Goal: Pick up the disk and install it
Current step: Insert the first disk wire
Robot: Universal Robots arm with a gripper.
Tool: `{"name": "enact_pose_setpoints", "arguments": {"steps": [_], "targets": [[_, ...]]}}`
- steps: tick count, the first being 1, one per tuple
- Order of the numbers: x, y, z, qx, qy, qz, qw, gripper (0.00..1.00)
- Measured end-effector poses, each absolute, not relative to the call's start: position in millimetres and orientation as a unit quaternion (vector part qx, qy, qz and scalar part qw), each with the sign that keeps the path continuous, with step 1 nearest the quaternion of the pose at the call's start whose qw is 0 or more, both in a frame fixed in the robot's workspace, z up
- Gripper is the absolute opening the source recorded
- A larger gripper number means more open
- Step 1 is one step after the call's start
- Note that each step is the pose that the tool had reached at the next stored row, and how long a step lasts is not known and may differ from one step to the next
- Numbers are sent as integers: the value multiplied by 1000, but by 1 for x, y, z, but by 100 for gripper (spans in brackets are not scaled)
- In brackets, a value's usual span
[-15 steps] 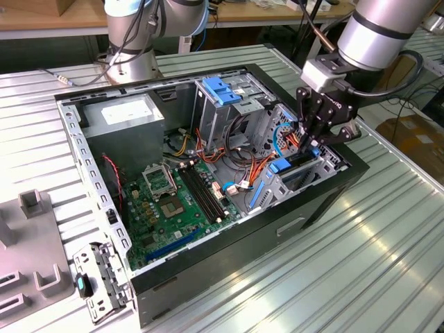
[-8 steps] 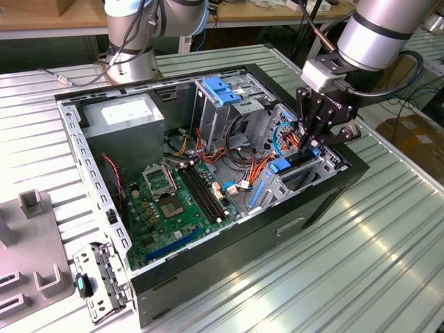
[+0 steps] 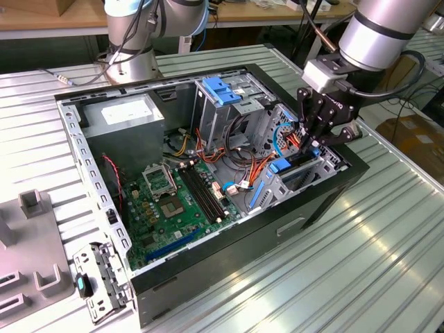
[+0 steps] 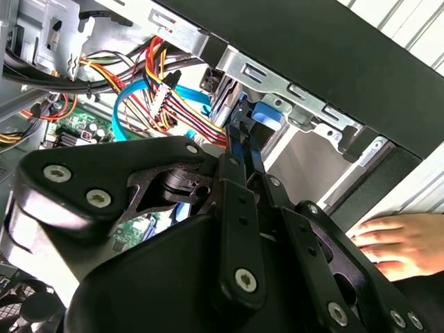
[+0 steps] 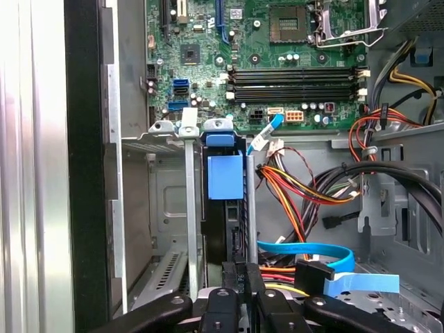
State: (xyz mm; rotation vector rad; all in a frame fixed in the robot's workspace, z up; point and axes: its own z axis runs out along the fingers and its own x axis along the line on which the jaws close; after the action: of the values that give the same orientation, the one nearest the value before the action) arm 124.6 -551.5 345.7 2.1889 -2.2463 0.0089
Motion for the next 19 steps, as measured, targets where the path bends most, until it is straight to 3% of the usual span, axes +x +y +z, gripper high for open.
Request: {"name": "enact_pose_setpoints", "arguments": {"steps": [19], "targets": [[125, -551, 345, 699, -715, 2, 2, 17]]}}
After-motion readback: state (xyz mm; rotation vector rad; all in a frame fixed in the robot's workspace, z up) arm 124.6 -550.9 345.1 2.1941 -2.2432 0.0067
